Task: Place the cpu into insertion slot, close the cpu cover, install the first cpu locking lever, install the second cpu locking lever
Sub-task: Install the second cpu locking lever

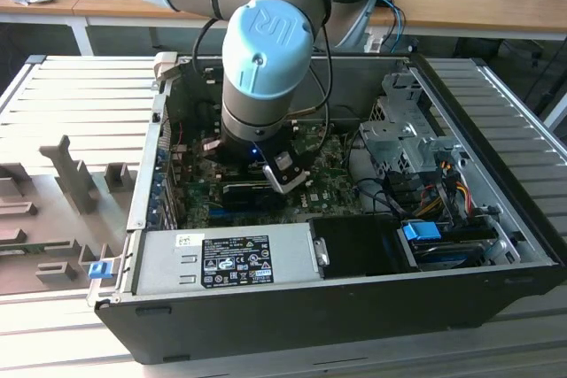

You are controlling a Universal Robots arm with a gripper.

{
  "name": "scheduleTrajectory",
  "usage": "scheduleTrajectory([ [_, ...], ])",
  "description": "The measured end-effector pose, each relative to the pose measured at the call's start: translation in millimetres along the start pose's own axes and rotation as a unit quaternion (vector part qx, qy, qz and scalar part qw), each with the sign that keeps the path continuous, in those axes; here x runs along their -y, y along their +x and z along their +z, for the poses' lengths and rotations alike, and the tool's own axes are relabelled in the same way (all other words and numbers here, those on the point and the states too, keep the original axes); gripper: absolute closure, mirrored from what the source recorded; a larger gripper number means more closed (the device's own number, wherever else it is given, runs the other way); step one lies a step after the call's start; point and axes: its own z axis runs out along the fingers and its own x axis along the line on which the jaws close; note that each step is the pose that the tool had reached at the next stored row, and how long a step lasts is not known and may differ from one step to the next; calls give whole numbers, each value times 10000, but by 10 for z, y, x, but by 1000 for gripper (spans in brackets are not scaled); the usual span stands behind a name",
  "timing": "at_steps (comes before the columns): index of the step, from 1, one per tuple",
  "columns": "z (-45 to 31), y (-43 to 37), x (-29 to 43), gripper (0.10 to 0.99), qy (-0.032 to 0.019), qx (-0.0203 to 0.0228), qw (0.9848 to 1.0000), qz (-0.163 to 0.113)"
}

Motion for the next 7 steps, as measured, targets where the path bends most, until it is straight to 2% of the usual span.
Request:
scheduleTrajectory([
  [3,-114,4,-50,980,2,-3,10000,1],
  [5,-147,6,-64,980,3,-4,10000,2],
  [7,-228,8,-99,980,4,-5,10000,3],
])
